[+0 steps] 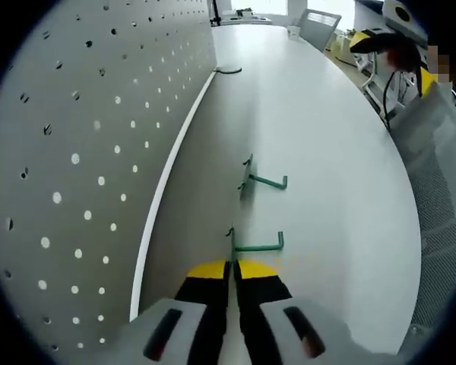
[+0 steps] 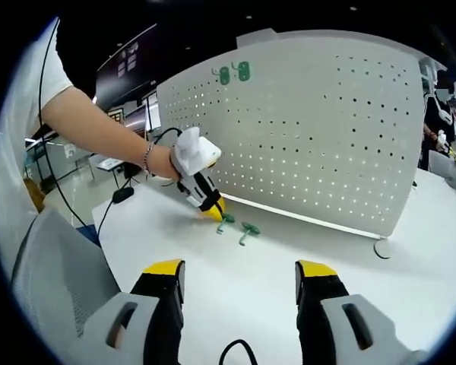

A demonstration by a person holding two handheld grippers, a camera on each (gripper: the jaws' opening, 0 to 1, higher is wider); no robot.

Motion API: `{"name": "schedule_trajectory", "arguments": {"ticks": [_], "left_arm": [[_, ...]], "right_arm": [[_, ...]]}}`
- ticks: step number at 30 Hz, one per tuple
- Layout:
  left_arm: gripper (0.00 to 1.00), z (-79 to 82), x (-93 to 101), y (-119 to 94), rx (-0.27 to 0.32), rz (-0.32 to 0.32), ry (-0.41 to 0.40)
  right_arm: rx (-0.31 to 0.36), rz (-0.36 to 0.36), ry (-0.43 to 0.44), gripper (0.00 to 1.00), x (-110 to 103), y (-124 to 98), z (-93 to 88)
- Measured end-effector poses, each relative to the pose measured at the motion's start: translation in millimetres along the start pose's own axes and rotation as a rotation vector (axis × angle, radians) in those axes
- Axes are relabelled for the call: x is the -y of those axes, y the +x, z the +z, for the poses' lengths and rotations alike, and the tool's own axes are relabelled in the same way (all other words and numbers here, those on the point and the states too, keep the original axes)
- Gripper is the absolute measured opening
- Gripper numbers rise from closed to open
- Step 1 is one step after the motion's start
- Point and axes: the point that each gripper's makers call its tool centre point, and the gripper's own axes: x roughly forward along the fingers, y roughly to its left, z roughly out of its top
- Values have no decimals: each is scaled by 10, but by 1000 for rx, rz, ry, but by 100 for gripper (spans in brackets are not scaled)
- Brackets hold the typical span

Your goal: Insert the hook assembly into the mounting plate slot until the hook locks in place.

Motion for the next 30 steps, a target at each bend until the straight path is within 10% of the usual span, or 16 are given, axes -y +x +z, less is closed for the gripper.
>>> {"name": "schedule_trajectory", "arguments": {"ticks": [12,16,30], "left_arm": [[3,2,-4,-1,9,4,5],[3,103,48,-1,140,-2,-39],[3,254,-25,-247,312,90,-72]], "right_arm": [[1,-2,2,57,-3,-6,-5],[8,-3,4,57,2,-10,12],[24,-3,7,57,2,-10,25]]}}
